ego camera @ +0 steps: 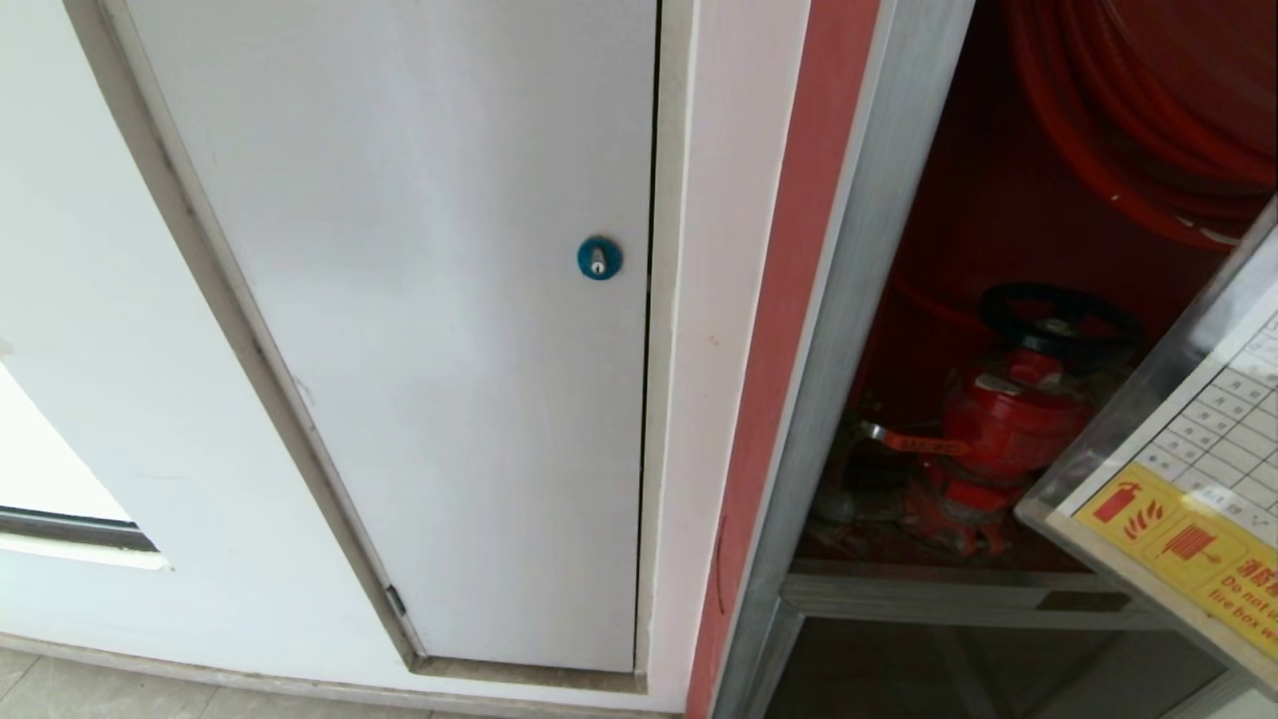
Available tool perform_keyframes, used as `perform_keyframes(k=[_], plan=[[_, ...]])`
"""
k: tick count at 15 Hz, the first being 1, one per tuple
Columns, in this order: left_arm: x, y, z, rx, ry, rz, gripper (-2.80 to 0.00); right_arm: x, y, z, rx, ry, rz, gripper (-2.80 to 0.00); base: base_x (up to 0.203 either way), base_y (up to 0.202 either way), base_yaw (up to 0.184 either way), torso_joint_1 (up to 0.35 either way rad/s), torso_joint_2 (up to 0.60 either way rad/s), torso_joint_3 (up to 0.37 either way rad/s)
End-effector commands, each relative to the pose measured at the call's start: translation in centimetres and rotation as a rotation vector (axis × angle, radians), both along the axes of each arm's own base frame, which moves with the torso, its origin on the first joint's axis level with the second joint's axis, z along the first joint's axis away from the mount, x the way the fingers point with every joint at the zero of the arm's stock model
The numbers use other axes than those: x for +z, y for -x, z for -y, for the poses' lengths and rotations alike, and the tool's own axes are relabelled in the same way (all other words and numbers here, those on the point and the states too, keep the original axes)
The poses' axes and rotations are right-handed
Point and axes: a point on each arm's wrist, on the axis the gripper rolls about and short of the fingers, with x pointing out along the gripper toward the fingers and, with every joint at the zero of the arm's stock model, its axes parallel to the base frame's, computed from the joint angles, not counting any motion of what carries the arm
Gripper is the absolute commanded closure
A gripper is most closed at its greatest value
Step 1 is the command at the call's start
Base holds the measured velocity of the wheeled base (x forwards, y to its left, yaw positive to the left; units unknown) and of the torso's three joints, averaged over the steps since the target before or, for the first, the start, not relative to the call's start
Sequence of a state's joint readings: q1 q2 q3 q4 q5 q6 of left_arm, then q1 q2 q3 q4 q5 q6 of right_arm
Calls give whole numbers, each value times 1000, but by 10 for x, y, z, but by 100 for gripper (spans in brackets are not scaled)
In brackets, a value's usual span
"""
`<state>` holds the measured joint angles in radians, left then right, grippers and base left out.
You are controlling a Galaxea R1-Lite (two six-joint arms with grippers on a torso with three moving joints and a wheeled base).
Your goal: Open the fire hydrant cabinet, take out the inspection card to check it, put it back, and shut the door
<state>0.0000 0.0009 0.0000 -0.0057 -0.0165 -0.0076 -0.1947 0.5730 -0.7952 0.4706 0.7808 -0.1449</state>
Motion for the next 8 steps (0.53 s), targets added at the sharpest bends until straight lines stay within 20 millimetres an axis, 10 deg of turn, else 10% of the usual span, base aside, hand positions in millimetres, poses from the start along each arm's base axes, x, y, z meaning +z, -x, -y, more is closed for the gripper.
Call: perform_keyframes(k=[1,8], plan=[[0,0,0,0,1,0,0,-4,-4,-1,92,-41,-37,0,0,0,0,0,0,0],[0,0,0,0,0,0,0,-6,-15,-1,323,-94,-92,0,0,0,0,0,0,0]])
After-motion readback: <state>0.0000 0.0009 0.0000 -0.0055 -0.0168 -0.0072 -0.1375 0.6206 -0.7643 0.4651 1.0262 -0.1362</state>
